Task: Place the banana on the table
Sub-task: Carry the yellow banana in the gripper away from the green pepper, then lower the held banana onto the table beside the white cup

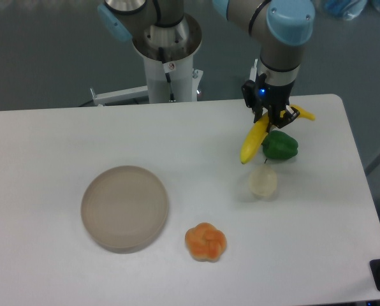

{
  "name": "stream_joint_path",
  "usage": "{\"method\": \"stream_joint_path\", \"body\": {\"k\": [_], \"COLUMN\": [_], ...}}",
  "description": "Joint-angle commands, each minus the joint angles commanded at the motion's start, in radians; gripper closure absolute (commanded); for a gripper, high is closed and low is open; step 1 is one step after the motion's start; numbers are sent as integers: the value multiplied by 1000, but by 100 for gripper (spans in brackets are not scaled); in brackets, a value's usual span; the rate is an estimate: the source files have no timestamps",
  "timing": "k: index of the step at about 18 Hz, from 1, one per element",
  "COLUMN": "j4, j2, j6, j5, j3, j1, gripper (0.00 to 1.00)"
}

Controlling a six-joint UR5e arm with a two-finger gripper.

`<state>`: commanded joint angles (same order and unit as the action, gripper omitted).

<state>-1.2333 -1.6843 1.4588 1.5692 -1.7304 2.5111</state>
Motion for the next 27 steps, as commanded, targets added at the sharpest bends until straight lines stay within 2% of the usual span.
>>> {"method": "stream_joint_path", "body": {"k": [2,6,10,13,14,17,20,23,27], "j4": [-2,0,0,14,35,181,242,256,258], "j2": [-6,-57,-147,-205,-228,-319,-388,-466,-495], "j6": [0,-3,-5,-3,-3,-5,-5,-6,-6], "j5": [-2,-3,-2,0,0,0,0,3,6], "j3": [11,66,158,189,195,193,221,287,288], "j1": [0,2,0,2,0,-20,-31,-44,-60], "gripper": [76,76,76,76,76,76,76,76,76]}}
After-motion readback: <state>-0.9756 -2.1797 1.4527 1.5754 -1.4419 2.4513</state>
